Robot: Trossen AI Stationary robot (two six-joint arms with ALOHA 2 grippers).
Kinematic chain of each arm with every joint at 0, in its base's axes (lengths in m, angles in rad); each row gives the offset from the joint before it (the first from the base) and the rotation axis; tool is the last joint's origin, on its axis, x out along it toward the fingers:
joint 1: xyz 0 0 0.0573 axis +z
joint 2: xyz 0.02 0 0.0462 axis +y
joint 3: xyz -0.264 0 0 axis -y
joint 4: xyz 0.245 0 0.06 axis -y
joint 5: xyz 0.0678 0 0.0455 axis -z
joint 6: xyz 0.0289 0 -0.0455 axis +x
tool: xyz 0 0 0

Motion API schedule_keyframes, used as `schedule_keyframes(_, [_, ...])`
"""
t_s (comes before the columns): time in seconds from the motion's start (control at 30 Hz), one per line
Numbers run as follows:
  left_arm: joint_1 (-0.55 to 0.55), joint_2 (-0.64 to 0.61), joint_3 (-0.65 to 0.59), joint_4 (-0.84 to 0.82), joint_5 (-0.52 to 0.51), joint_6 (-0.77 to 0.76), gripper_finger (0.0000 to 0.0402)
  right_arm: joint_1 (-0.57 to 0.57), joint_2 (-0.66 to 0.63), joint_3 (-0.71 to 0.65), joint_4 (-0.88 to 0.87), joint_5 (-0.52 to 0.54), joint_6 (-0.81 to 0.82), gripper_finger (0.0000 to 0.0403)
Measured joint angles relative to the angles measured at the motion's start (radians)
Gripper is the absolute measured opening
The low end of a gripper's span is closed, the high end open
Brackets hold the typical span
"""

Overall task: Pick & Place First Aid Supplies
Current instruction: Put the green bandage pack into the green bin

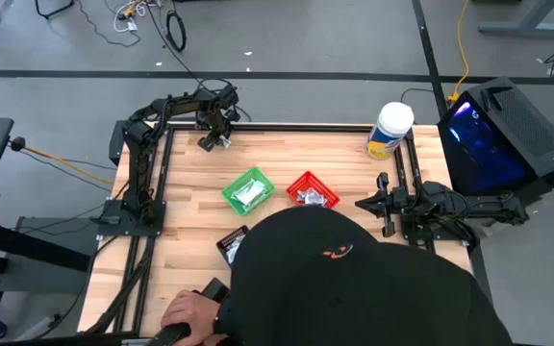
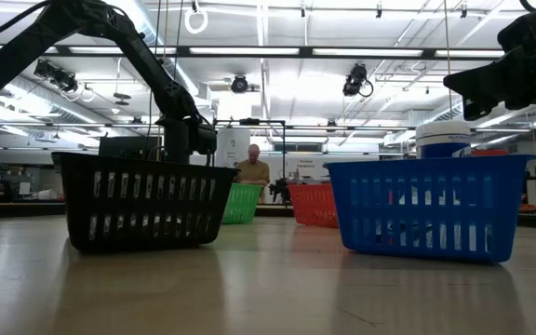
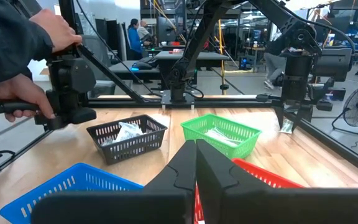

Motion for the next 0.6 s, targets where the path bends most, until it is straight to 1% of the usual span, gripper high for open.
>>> schedule_keyframes(0.17, [0.000, 0.000, -0.001, -0.003, 0.000, 0.003, 0.0138, 0.000, 0.000, 0.000, 0.000, 0.000, 0.000, 0.0013])
schedule_keyframes(0.4, [0.000, 0.000, -0.001, -0.006, 0.002, 0.060, 0.0123, 0.000, 0.000, 0.000, 0.000, 0.000, 0.000, 0.0013])
schedule_keyframes(0.6, [0.000, -0.002, -0.001, -0.006, 0.003, 0.063, 0.0125, 0.000, 0.000, 0.000, 0.000, 0.000, 0.000, 0.0013])
